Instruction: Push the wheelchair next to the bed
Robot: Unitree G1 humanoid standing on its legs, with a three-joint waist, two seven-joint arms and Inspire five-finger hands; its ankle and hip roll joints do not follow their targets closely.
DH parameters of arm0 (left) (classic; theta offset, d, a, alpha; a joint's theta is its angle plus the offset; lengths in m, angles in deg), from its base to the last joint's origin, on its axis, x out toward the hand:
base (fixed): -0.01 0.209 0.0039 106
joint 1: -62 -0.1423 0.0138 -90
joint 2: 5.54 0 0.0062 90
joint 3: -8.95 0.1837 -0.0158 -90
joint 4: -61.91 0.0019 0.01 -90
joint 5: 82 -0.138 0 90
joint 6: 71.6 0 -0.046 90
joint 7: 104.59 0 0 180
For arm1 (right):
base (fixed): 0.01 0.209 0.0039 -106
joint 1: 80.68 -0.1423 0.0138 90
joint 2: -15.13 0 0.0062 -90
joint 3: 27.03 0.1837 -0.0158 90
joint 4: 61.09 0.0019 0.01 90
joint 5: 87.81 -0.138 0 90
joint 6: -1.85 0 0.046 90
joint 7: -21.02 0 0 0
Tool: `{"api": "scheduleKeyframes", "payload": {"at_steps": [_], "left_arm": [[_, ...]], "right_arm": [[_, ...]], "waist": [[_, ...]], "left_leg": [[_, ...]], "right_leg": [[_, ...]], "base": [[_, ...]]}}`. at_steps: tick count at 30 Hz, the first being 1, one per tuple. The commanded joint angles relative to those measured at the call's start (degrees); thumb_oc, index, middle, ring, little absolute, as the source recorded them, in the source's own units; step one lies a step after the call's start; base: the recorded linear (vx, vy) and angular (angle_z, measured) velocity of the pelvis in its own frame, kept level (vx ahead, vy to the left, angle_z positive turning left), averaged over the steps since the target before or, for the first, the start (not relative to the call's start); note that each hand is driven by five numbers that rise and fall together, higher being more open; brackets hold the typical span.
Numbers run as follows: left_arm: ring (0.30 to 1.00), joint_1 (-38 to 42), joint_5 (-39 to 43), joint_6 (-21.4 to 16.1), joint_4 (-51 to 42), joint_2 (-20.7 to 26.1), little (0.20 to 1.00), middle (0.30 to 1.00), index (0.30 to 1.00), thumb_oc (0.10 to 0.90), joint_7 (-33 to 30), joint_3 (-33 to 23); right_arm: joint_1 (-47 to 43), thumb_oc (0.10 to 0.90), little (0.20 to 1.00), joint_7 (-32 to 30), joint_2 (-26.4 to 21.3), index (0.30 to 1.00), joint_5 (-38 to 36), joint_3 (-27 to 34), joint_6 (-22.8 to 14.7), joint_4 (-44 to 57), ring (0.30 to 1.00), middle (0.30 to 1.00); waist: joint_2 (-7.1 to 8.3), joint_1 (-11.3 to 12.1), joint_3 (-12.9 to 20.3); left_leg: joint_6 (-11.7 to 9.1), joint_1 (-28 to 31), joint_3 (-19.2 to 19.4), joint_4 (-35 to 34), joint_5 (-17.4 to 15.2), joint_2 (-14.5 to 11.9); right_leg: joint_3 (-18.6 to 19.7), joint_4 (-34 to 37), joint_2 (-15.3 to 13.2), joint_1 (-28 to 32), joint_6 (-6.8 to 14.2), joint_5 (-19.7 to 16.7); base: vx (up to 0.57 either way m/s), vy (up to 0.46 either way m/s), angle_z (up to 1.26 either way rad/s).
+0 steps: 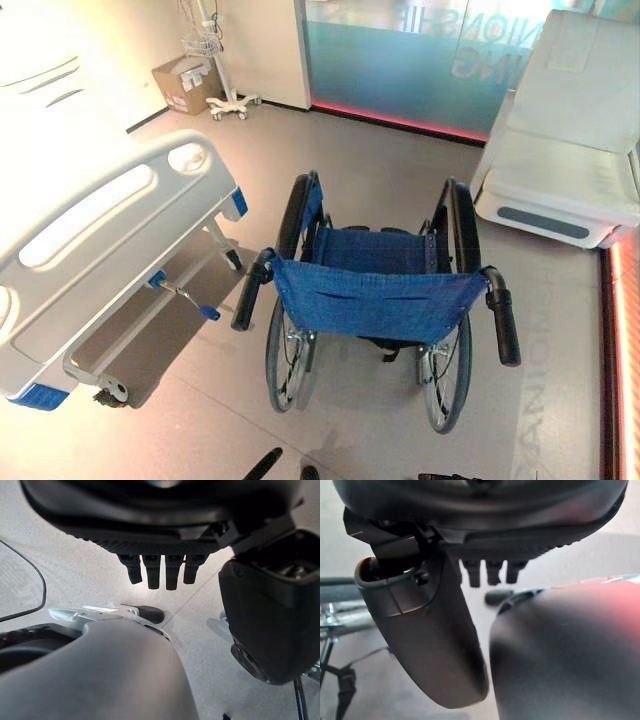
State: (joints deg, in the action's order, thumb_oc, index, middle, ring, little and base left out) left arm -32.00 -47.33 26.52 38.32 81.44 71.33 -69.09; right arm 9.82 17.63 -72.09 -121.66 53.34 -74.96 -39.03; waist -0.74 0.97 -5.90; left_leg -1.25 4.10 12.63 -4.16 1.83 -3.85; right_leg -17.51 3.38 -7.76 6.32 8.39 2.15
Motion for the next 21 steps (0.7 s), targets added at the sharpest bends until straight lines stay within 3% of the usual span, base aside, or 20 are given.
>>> {"api": "scheduleKeyframes", "payload": {"at_steps": [1, 13, 21], "left_arm": [[0.9, 3.44, 1.24, 1.9, 2.77, -1.1, 0.9, 0.9, 0.9, 0.8, 1.06, -0.6], [0.9, 2.83, 2.21, 2.93, 3.59, -1.31, 0.9, 0.9, 0.9, 0.8, 0.76, -1.31], [0.9, 3.2, -0.66, 1.66, 3.13, -0.77, 0.9, 0.9, 0.9, 0.8, -0.49, -1.02]], "right_arm": [[-0.19, 0.8, 0.9, -0.09, 0.39, 0.9, 1.81, -2.75, 1.94, -2.45, 0.9, 0.9], [0.38, 0.8, 0.9, 0.13, 0.65, 0.9, 2.35, -2.16, 1.37, -3.45, 0.9, 0.9], [0.37, 0.8, 0.9, -0.94, 0.46, 0.9, 2.43, -2.29, 1.18, -3.01, 0.9, 0.9]], "waist": [[-0.16, -0.19, -2.44], [-0.02, -0.22, -2.25], [-0.2, -0.62, -2.46]], "left_leg": [[-1.73, 0.39, -0.6, -0.84, -1.68, 0.02], [-1.54, 1.03, -0.41, -0.84, -2.12, 0.18], [-1.34, 1.13, -0.39, -0.84, -2.27, 0.37]], "right_leg": [[0.76, 1.05, 0.25, -1.74, -1.06, -4.55], [0.9, 1.38, 0.19, -1.08, -0.93, -4.49], [1.63, 1.44, 0.27, -1.23, -0.96, -4.5]], "base": [[0.0, 0.0, 0.0], [0.0, 0.0, 0.0], [0.0, 0.0, 0.0]]}}
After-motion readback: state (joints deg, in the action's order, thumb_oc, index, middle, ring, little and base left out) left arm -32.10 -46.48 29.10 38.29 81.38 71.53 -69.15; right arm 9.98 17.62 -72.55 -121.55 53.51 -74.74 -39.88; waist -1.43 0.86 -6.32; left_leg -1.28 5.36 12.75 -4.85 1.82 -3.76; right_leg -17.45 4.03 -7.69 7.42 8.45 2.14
